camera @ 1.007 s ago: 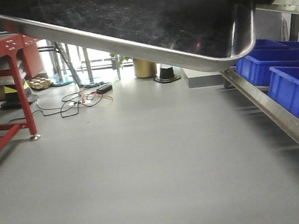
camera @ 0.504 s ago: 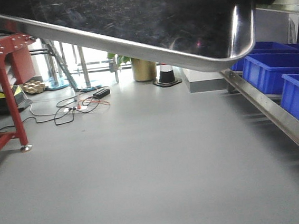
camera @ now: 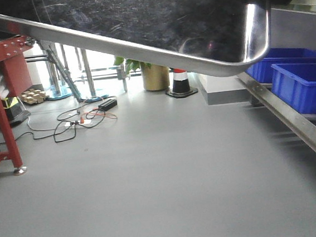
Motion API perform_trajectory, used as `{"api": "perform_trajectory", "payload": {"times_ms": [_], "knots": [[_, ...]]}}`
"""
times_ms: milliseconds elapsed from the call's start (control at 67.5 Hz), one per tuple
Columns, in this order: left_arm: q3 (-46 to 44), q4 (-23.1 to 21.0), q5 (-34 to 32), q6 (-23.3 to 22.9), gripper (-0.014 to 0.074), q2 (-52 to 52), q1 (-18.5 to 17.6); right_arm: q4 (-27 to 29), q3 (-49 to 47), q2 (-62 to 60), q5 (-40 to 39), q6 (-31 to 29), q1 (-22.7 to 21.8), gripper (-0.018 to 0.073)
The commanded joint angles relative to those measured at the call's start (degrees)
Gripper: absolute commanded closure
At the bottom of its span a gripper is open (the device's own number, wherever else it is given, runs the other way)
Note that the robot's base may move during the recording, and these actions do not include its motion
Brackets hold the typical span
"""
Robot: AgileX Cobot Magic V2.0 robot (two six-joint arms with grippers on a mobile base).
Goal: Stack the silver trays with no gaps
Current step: 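Carry the tray with both grippers while the base drives away and turns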
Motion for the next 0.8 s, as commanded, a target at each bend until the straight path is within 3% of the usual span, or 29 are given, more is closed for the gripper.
{"api": "perform_trajectory", "payload": {"times_ms": [0,785], "knots": [[-0.03,4.47,1.28,-0.11,0.0606,-0.45,-0.01,-0.78,-0.29,-0.39,2.03,-1.63,0.11,0.0578],[-0.03,4.32,-0.23,-0.11,0.0606,-0.45,-0.01,-0.78,-0.29,-0.39,2.03,-1.63,0.11,0.0578]]}}
